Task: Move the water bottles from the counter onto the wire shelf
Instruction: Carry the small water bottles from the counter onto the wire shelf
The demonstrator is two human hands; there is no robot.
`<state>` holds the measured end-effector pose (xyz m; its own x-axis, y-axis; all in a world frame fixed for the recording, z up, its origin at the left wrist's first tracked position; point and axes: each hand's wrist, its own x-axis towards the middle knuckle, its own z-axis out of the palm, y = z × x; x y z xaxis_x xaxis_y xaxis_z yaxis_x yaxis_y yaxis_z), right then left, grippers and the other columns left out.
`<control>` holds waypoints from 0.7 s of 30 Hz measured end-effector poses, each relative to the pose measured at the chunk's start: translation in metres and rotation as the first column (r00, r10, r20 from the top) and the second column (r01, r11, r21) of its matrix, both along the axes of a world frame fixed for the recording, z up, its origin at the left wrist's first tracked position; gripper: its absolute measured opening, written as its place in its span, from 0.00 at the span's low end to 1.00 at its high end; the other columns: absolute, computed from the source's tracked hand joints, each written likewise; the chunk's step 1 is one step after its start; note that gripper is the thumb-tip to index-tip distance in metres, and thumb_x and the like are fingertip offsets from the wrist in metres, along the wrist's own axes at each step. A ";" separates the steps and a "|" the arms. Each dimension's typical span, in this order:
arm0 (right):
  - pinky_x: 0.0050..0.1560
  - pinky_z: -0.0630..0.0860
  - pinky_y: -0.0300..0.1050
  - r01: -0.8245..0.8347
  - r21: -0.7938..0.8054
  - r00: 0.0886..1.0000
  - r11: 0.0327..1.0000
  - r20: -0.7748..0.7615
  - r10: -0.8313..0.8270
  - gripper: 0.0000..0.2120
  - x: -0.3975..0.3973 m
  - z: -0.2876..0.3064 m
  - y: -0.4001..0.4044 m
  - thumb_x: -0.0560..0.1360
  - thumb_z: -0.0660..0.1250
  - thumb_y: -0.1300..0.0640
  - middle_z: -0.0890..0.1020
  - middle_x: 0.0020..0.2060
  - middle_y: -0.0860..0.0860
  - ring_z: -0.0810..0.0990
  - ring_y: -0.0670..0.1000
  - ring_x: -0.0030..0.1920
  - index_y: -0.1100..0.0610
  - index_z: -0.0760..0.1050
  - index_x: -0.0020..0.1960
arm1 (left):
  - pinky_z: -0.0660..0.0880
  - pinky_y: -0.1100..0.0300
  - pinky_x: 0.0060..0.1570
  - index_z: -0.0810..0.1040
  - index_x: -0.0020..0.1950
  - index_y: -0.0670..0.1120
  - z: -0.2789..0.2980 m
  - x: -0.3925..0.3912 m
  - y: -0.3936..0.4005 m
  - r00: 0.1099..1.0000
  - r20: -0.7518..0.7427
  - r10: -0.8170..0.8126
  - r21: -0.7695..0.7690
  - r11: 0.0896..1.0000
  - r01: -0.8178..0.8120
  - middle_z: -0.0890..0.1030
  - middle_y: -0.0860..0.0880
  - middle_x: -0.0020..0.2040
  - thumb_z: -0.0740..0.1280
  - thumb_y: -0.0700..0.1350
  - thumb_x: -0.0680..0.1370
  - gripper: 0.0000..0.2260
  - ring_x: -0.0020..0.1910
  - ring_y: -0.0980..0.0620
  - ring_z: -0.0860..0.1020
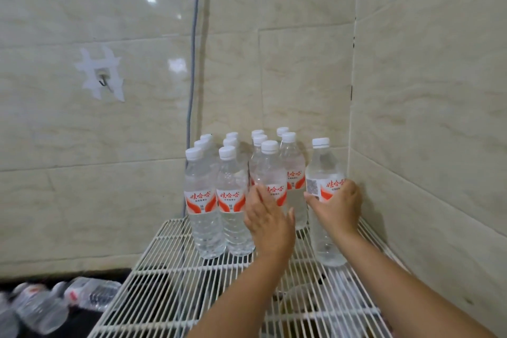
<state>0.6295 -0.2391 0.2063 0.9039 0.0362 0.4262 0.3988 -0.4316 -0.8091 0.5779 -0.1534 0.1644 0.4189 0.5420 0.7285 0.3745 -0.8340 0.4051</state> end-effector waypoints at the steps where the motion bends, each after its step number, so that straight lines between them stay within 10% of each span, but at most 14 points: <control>1: 0.58 0.69 0.49 -0.007 0.016 1.000 1.000 -0.004 0.007 0.36 0.001 0.001 0.003 0.65 0.76 0.51 0.70 0.60 0.62 0.70 0.59 0.60 0.66 0.63 0.63 | 0.60 0.45 0.69 0.56 0.72 0.41 -0.006 0.000 0.009 0.998 -0.041 0.043 0.179 0.983 -0.035 0.61 0.39 0.68 0.76 0.59 0.59 0.50 0.71 0.40 0.54; 6: 0.60 0.72 0.54 -0.055 0.110 0.998 0.992 -0.012 0.057 0.37 0.004 -0.003 0.018 0.65 0.76 0.51 0.70 0.60 0.62 0.70 0.60 0.60 0.66 0.62 0.64 | 0.37 0.48 0.72 0.37 0.74 0.41 -0.021 -0.014 0.042 0.959 -0.233 0.161 0.554 0.832 -0.005 0.35 0.41 0.75 0.73 0.67 0.56 0.64 0.74 0.44 0.35; 21: 0.56 0.67 0.48 -0.060 0.099 0.996 0.993 0.066 0.053 0.33 -0.006 -0.012 0.049 0.68 0.72 0.47 0.71 0.58 0.62 0.70 0.59 0.58 0.67 0.64 0.62 | 0.38 0.51 0.73 0.38 0.74 0.38 -0.028 -0.025 0.070 0.966 -0.183 0.180 0.679 0.734 -0.008 0.35 0.41 0.75 0.74 0.62 0.60 0.60 0.75 0.46 0.36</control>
